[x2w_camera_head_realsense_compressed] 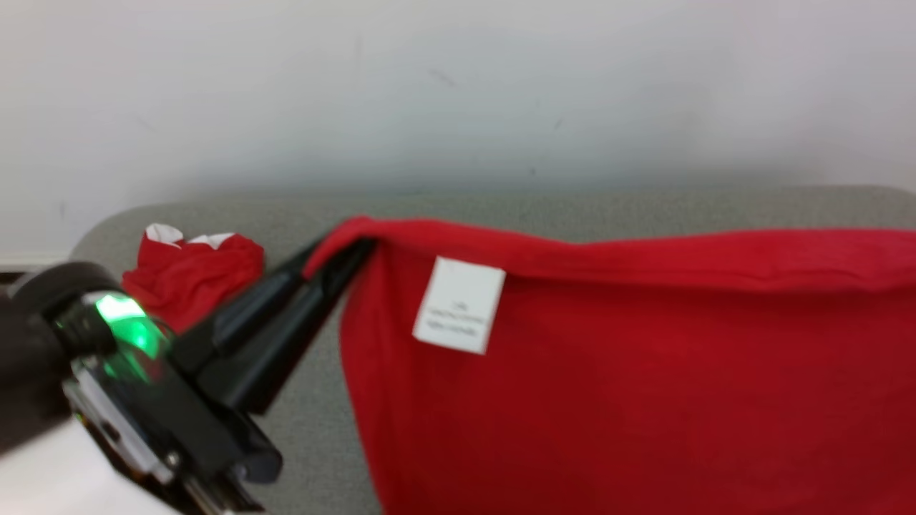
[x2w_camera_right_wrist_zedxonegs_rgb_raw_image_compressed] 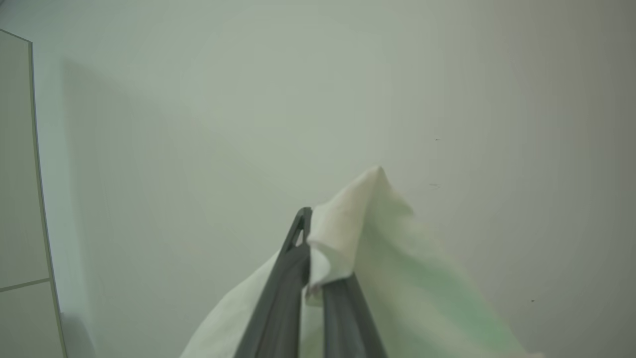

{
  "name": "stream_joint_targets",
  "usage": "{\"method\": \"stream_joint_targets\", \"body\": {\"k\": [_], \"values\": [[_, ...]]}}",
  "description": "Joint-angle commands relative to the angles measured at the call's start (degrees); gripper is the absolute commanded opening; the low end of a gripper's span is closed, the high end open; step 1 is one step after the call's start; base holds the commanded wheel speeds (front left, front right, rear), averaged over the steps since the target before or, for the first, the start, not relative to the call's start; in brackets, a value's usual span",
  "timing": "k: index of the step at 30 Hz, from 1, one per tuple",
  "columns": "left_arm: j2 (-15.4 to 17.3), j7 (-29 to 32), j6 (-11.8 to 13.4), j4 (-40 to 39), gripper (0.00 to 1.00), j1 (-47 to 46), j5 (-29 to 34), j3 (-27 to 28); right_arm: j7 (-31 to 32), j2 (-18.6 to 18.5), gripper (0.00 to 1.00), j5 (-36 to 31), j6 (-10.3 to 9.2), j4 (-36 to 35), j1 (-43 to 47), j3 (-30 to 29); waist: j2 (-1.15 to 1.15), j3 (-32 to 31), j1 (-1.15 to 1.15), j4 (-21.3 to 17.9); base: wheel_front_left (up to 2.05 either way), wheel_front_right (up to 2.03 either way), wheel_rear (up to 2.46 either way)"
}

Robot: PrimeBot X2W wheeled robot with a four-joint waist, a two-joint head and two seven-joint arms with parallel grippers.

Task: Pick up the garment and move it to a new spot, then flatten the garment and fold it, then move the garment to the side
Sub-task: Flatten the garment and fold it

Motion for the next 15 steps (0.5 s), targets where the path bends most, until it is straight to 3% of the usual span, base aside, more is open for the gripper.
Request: {"method": "stream_joint_targets", "body": {"k": [1, 5, 8, 15], "values": [[0.86, 1.12, 0.22, 1.56, 0.0, -2.67, -1.67, 1.6, 2.66, 0.49, 0.0, -1.63, 0.17, 1.34, -2.52, 0.0, 0.0, 3.57, 0.0, -0.58, 0.0, 0.0, 0.0], [2.35, 2.06, -1.39, 6.99, 0.0, -8.43, -1.7, 2.19, 4.22, 0.68, 0.0, -6.15, 0.17, 6.54, -6.53, 2.1, 0.0, 9.36, 0.0, -0.59, 0.0, 0.0, 0.0], [1.23, 1.38, -2.29, 11.33, 0.0, -12.18, -2.58, 1.23, 3.53, 0.73, 0.0, -8.18, 0.17, 10.79, -9.12, 4.59, 0.0, 12.41, 0.0, -0.39, 0.0, 0.0, 0.0], [-1.07, -4.88, -4.7, 33.67, 0.0, -34.06, 5.28, -2.81, -6.86, 0.61, 0.0, -17.65, 0.18, 31.62, -26.05, 12.01, 0.0, 21.74, 0.0, 0.6, 0.0, 0.0, 0.0]]}}
